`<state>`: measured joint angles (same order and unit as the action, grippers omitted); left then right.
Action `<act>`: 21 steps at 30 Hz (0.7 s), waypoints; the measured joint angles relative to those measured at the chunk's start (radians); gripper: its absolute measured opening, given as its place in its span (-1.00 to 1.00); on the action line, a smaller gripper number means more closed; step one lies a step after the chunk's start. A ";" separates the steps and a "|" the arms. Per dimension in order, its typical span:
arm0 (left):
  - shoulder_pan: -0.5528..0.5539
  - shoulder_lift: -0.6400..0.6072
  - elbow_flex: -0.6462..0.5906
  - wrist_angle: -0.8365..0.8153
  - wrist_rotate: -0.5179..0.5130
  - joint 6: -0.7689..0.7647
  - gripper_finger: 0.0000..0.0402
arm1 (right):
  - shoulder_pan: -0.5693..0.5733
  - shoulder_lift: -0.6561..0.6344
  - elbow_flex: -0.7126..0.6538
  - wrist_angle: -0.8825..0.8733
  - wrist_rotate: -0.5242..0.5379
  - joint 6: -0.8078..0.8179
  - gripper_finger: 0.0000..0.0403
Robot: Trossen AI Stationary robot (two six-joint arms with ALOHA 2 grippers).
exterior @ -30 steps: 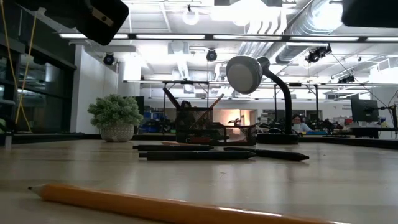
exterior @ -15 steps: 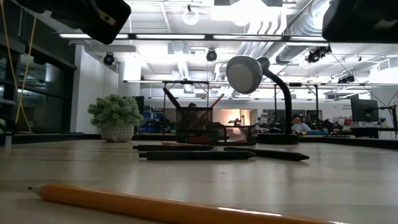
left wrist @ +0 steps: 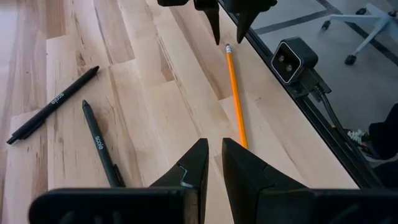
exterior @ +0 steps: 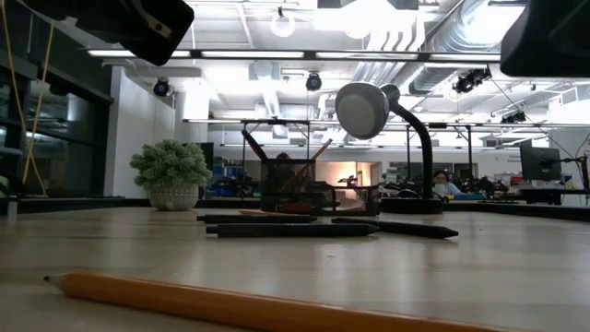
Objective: Pick and place office supplies into organizer
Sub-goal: Put the bottom orange pencil into the black desk organizer
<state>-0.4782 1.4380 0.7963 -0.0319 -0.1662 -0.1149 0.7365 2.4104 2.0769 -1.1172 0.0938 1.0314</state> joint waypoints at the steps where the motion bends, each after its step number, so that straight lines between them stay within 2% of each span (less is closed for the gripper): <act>1: 0.000 0.000 0.000 0.000 0.000 0.003 -0.83 | 0.002 0.000 0.000 0.000 0.004 -0.001 -0.28; 21: 0.000 0.000 0.000 -0.001 -0.026 0.006 -0.83 | 0.016 0.028 0.000 0.016 0.000 0.000 -0.32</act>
<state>-0.4782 1.4380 0.7963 -0.0331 -0.1921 -0.1089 0.7528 2.4386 2.0773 -1.1008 0.0941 1.0313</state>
